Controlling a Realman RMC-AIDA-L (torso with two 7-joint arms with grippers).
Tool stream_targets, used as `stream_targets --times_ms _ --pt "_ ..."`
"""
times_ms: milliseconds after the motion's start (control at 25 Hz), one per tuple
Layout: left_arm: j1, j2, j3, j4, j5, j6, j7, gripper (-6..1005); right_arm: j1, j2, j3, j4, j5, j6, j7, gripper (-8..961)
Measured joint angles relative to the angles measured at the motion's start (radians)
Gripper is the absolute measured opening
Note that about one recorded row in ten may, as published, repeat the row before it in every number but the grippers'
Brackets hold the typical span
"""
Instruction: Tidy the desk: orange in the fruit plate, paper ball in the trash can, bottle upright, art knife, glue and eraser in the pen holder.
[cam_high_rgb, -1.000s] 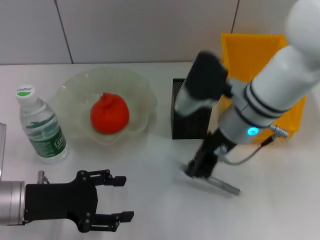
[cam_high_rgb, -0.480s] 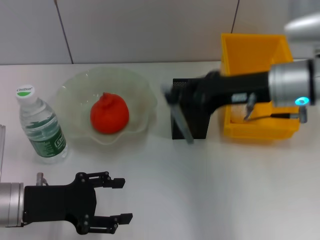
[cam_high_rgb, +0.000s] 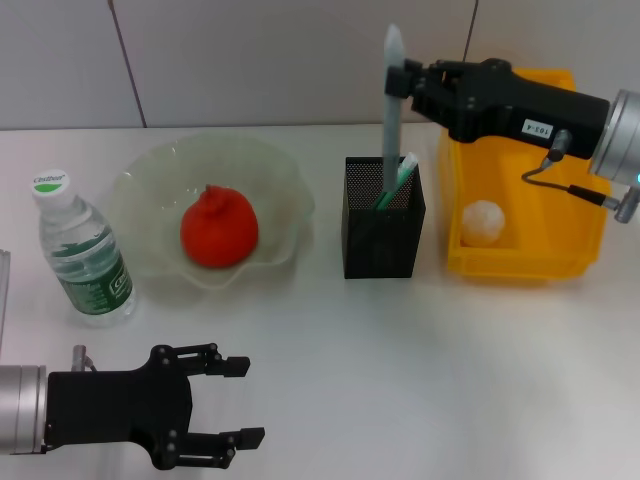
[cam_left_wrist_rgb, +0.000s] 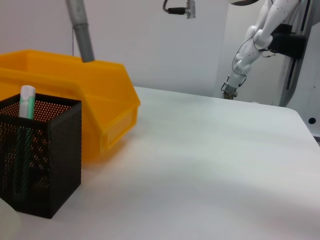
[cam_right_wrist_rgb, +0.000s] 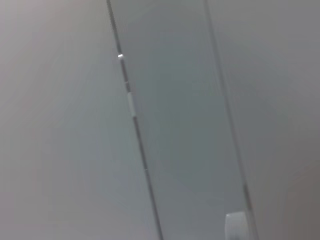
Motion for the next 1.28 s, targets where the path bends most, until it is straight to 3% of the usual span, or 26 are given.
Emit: stream_targets --times_ms 240,440,1120,1280 --pt "0.003 0.0 0.0 0.0 -0.002 -0.002 0.004 785 0.008 0.0 -0.001 -0.055 0.026 0.169 -0.018 133" --pt "0.004 0.0 0.0 0.0 -0.005 -0.003 0.005 785 0.025 0.0 -0.009 -0.105 0.022 0.221 -0.046 134" --pt "0.005 0.0 0.0 0.0 -0.007 -0.001 0.007 785 0.122 0.0 -0.018 -0.254 0.002 0.318 -0.114 131" --pt "0.005 0.0 -0.005 0.0 -0.007 -0.001 0.007 785 0.114 0.0 -0.029 -0.252 0.001 0.32 -0.115 221"
